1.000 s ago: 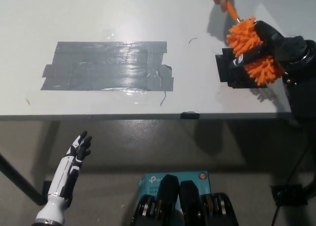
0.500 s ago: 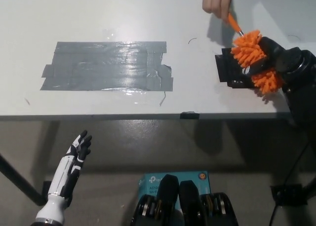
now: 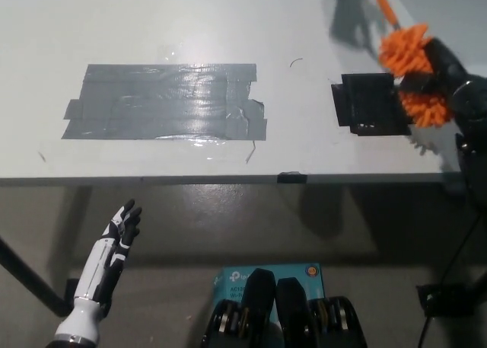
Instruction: A person hands an oraange duster to the robot and the robot grabs it with its right hand and places it on the black marked spot infron tof it on the desk
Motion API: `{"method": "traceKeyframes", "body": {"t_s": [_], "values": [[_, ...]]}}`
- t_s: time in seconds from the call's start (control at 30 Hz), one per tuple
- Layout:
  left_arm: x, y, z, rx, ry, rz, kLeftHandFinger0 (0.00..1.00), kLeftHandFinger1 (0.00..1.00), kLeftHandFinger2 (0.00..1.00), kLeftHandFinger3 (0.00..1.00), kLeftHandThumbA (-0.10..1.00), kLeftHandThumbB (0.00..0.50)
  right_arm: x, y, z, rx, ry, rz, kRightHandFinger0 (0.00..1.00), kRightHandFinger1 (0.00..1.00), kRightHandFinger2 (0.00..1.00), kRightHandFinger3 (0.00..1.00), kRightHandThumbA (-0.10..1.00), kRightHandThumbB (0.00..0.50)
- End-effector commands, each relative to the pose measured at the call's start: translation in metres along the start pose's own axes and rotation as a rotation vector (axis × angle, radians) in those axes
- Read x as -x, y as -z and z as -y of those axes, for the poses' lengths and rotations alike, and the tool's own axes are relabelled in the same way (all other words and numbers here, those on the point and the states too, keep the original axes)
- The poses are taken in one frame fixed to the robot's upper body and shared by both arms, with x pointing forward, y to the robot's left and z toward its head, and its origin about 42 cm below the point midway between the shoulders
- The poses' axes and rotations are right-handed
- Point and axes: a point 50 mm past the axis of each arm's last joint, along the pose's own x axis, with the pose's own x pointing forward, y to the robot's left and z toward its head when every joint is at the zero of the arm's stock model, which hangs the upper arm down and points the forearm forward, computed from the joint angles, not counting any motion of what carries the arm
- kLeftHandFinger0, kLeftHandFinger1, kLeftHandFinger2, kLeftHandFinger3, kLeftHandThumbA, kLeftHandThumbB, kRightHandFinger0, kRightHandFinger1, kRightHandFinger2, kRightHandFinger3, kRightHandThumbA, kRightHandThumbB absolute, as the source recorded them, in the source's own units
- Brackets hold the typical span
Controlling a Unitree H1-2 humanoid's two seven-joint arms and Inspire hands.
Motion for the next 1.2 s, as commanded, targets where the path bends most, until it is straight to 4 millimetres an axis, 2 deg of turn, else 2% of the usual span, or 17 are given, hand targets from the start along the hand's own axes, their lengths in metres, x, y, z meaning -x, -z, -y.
{"method": "traceKeyframes", "body": {"t_s": [0.0,0.1,0.13,0.37,0.43,0.5,0.6,0.63,0.73,0.8,0.87,0.9,1.0,1.07,1.1,1.13,1.17], "values": [[-0.004,-0.01,-0.008,-0.031,-0.001,0.053,1.0,1.0,1.0,1.0,0.95,0.173,0.032,-0.06,0.038,-0.044,0.163,0.241,0.25,0.77,1.0,1.0,-0.1,0.189],[-0.005,-0.01,-0.009,-0.024,-0.003,0.057,1.0,1.0,1.0,1.0,0.94,0.167,0.062,-0.088,0.051,-0.05,0.239,0.376,0.24,0.74,1.0,1.0,-0.1,0.159],[-0.005,-0.01,-0.01,-0.025,-0.005,0.058,1.0,1.0,1.0,1.0,0.94,0.167,0.065,-0.091,0.052,-0.051,0.244,0.387,0.24,0.74,1.0,1.0,-0.1,0.158],[-0.005,-0.009,-0.009,-0.032,0.003,0.06,1.0,1.0,1.0,1.0,0.94,0.169,0.133,-0.131,0.083,-0.056,0.373,0.638,0.21,0.68,0.97,1.0,-0.1,0.144],[0.001,-0.005,-0.006,-0.023,0.002,0.049,1.0,1.0,1.0,1.0,0.94,0.17,0.147,-0.135,0.087,-0.045,0.385,0.674,0.22,0.66,0.96,1.0,-0.1,0.153],[0.007,-0.002,-0.003,-0.018,0.003,0.041,1.0,1.0,1.0,1.0,0.94,0.165,0.147,-0.132,0.087,-0.043,0.375,0.671,0.22,0.66,0.96,1.0,-0.1,0.165],[0.01,-0.001,-0.004,-0.026,0.002,0.039,1.0,1.0,1.0,1.0,0.93,0.152,0.128,-0.129,0.083,-0.056,0.345,0.613,0.18,0.61,0.95,1.0,-0.1,0.181],[0.011,0.0,-0.003,-0.021,0.001,0.037,1.0,1.0,1.0,1.0,0.93,0.176,0.114,-0.126,0.08,-0.056,0.327,0.575,0.16,0.59,0.93,1.0,-0.1,0.164],[0.012,0.001,-0.001,-0.013,0.0,0.033,1.0,1.0,1.0,1.0,0.94,0.189,0.082,-0.117,0.072,-0.037,0.279,0.467,0.17,0.62,0.98,1.0,-0.1,0.162],[0.014,0.001,-0.002,-0.01,-0.001,0.031,1.0,1.0,1.0,1.0,0.95,0.194,0.057,-0.109,0.065,-0.019,0.221,0.386,0.2,0.64,0.96,0.93,-0.1,0.165],[0.01,-0.001,-0.005,-0.019,-0.003,0.037,1.0,1.0,1.0,1.0,0.95,0.194,0.032,-0.103,0.057,0.017,0.202,0.3,0.23,0.62,0.92,0.96,-0.1,0.196],[0.01,-0.001,-0.005,-0.019,-0.003,0.037,1.0,1.0,1.0,1.0,0.95,0.193,0.032,-0.103,0.057,0.017,0.202,0.3,0.22,0.6,0.9,0.97,-0.1,0.203],[0.011,-0.001,-0.004,-0.027,-0.001,0.043,1.0,1.0,1.0,1.0,0.95,0.181,0.0,-0.088,0.043,0.088,0.149,0.176,0.13,0.58,0.93,1.0,-0.1,0.176],[0.023,0.004,0.0,-0.023,0.009,0.027,1.0,1.0,1.0,1.0,0.95,0.175,-0.014,-0.069,0.026,0.149,0.099,0.121,0.22,0.68,1.0,1.0,-0.1,0.19],[0.027,0.005,0.001,-0.019,0.013,0.022,1.0,1.0,1.0,1.0,0.94,0.167,-0.02,-0.062,0.019,0.148,0.079,0.095,0.22,0.68,1.0,1.0,-0.1,0.193],[0.03,0.006,0.002,-0.016,0.015,0.02,1.0,1.0,1.0,1.0,0.94,0.165,-0.024,-0.058,0.015,0.146,0.068,0.08,0.22,0.7,1.0,0.97,-0.1,0.196],[0.03,0.006,0.001,-0.013,0.011,0.015,1.0,1.0,1.0,1.0,0.93,0.172,-0.034,-0.055,0.006,0.15,0.053,0.061,0.23,0.7,0.99,0.86,-0.1,0.2]]}}
